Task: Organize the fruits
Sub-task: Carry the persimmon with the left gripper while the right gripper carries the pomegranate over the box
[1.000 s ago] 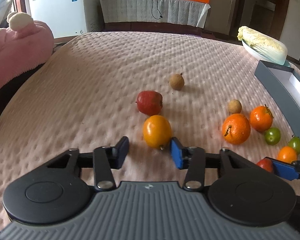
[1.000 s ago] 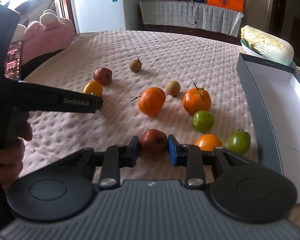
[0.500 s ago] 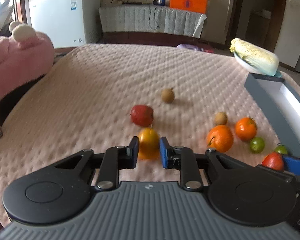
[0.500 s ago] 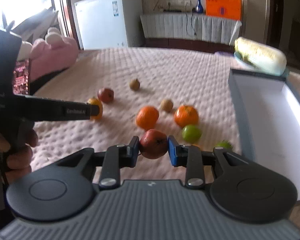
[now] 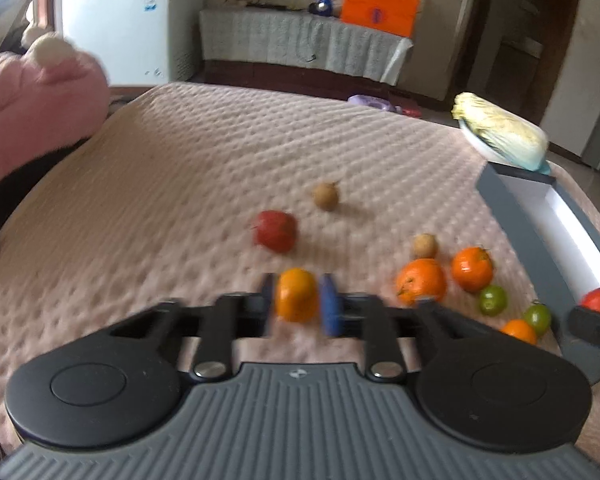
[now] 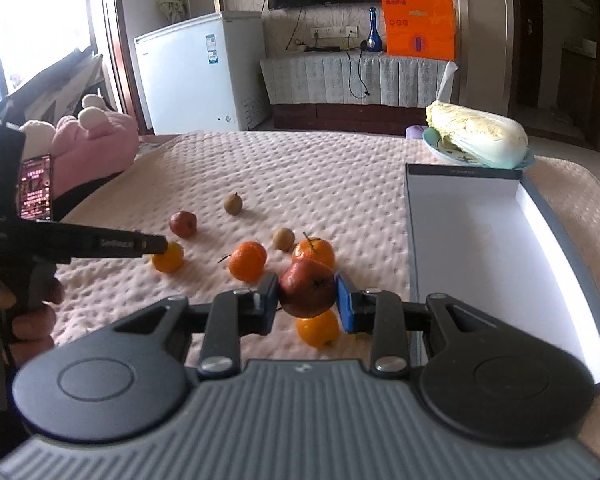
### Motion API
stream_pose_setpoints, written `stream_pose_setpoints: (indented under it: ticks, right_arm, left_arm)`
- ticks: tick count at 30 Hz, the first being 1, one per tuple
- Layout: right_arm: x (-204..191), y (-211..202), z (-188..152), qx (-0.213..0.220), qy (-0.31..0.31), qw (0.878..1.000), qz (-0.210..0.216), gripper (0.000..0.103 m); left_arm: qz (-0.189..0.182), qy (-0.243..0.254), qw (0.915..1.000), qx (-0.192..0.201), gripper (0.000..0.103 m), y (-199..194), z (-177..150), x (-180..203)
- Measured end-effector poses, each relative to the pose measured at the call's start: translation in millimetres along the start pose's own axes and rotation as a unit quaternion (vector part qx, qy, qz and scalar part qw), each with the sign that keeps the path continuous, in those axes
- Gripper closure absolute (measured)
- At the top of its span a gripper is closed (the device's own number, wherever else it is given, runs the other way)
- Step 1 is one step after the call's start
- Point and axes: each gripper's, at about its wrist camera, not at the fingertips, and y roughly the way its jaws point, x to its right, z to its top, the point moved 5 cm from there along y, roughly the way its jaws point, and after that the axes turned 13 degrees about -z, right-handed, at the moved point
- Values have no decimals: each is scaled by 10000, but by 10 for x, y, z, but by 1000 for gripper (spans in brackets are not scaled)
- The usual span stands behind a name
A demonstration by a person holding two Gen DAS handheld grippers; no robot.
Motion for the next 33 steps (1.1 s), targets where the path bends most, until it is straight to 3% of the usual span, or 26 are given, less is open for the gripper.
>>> stream_pose_setpoints:
  ticks: [2,6,9,10,12,13,15,19,26,33]
  right_arm:
    - [31,-23,20,33,36,10000,49,70]
    - [49,-42,47,66,121,9998,150,70]
    - [20,-45,61,89,109,9997,224,69]
    - [10,-50,67,99,99,9996,241,69]
    - [5,-52,76,114,97,9995,263,70]
    - [9,-53,82,123,105,9995,269,70]
    - [23,-65,93,146,129,9995,265,70]
    - [127,-101,125,248,159,9995,145,70]
    - [421,-88,190,363,-15,9989,-283,69]
    - [836,20,124,113,120,9976,-671,69]
  left_arm:
    - [218,0,9997,91,26,-19,-8,-79]
    - [184,18,9998,96,26,23,-7,-104]
    - [288,374,9989,-46,28,146,-34,16]
    - [353,495,9981,-132,30,198,-58,55]
    - [466,629,9964,-337,52,308,-108,96]
    - [483,605,9962,-406,53,352,-125,90]
    - [499,617,9962,-346,67,364,-106,92]
    - [547,615,9961,-320,67,369,-106,113]
    - [271,556,9981,-25,68,202,10,303]
    - [-300,813,9961,163,68,161,92,926]
